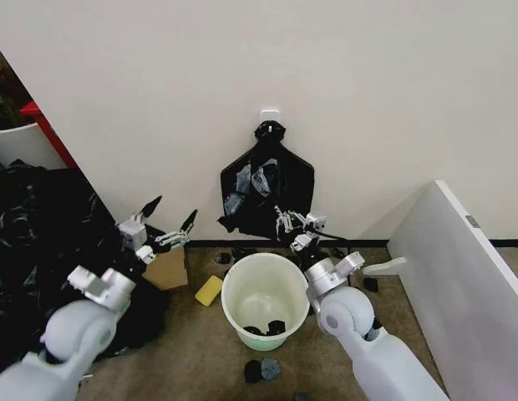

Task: Place the garbage bag over the trash bin.

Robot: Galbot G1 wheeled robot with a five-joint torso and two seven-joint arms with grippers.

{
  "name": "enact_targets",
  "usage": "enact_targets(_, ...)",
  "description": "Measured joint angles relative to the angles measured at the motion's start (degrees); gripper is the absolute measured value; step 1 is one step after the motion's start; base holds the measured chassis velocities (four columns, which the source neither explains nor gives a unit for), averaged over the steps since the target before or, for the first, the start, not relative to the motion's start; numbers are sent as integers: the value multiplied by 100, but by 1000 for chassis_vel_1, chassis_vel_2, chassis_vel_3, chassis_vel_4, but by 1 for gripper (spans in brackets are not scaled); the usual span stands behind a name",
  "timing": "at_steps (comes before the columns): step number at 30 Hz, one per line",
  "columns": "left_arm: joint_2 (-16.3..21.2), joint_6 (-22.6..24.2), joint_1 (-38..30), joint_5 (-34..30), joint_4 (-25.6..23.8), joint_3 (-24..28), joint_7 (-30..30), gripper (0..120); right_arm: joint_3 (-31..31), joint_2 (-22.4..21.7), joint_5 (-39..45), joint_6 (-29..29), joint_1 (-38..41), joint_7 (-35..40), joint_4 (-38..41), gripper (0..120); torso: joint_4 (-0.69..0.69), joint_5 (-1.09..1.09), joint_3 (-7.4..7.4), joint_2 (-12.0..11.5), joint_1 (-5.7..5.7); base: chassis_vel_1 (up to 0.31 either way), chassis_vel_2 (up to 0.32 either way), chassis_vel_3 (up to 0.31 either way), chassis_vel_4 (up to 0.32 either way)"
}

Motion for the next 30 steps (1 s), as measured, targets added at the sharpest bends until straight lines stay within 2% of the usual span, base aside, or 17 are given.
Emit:
enact_targets(4, 136, -1, -842, 414, 630, 366, 814, 100, -24, 72, -130, 0, 15, -118, -45, 0, 0, 1, 0, 0, 0, 0, 0, 0, 0)
enact_targets(10, 113, -29, -1425, 648, 1108, 783, 850, 100, -23, 88, -200, 1, 32, -186, -95, 0, 0, 1, 0, 0, 0, 0, 0, 0, 0)
enact_targets(14, -82, -107, -2002, 1083, 1635, 1352, 849, 100, -17, 122, -221, 9, 74, -216, -113, 0, 0, -1, 0, 0, 0, 0, 0, 0, 0)
enact_targets(17, -153, -109, -2168, 1177, 1779, 1521, 854, 98, -17, 144, -232, 11, 76, -222, -114, 0, -2, 0, 0, 0, 1, 0, 0, 0, 0)
enact_targets(24, -256, -134, -2545, 1529, 2118, 1918, 1072, 72, 49, 144, -292, 27, 54, -285, -71, 0, 1, 0, 0, 0, 0, 0, 0, 0, 0)
enact_targets(25, -256, -134, -2545, 1529, 2118, 1918, 1072, 72, 49, 144, -292, 27, 54, -285, -71, 0, 1, 0, 0, 0, 0, 0, 0, 0, 0)
enact_targets(30, -373, -139, -2702, 1582, 2269, 2052, 1085, 50, 80, 134, -290, 27, 27, -286, -14, 0, -1, 0, -1, 0, 0, 0, 0, 0, 0)
